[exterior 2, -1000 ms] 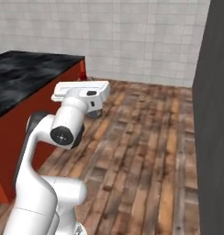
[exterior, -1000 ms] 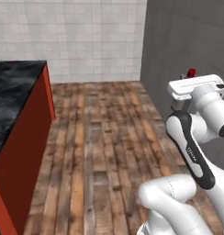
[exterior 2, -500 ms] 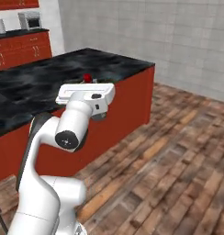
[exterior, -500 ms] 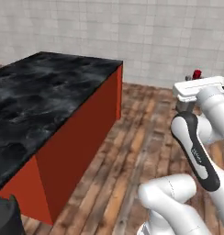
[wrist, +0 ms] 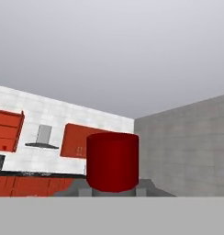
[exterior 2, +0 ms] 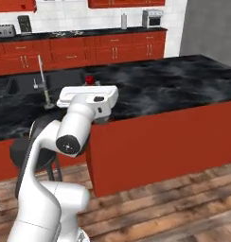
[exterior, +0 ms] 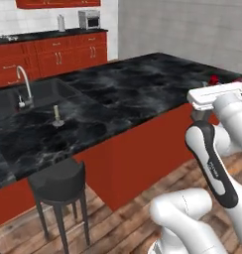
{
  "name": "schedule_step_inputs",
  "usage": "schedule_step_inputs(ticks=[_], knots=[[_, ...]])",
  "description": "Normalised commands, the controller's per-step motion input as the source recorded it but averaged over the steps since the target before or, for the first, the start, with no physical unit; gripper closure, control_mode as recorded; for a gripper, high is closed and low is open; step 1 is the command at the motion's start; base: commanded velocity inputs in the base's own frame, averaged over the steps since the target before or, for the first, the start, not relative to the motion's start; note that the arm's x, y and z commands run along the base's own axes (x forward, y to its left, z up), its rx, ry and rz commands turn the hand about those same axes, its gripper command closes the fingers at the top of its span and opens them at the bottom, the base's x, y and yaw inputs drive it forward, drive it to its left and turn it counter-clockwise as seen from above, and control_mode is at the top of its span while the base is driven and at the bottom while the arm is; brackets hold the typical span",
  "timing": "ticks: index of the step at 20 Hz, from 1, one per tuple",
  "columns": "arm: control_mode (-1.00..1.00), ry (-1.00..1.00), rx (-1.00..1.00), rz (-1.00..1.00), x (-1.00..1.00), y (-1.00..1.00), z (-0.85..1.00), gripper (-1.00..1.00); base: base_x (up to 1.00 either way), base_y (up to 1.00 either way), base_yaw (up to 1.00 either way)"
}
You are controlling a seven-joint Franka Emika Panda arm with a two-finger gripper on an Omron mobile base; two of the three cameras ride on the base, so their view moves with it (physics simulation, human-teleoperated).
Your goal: Open the cabinet directly in front. Then move the liquor and the mug to the dining counter with the candle on it.
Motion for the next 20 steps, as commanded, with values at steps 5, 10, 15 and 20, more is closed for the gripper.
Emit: schedule_step_inputs(ticks=[5,10,15,20], knots=[[1.0,0.0,0.0,0.0,0.0,0.0,0.0,1.0,0.82,-0.09,0.57],[1.0,0.0,0.0,0.0,0.0,0.0,0.0,1.0,0.9,-0.65,0.2],[1.0,0.0,0.0,0.0,0.0,0.0,0.0,1.0,0.78,-0.62,0.3],[1.0,0.0,0.0,0.0,0.0,0.0,0.0,1.0,0.15,-0.05,0.57]])
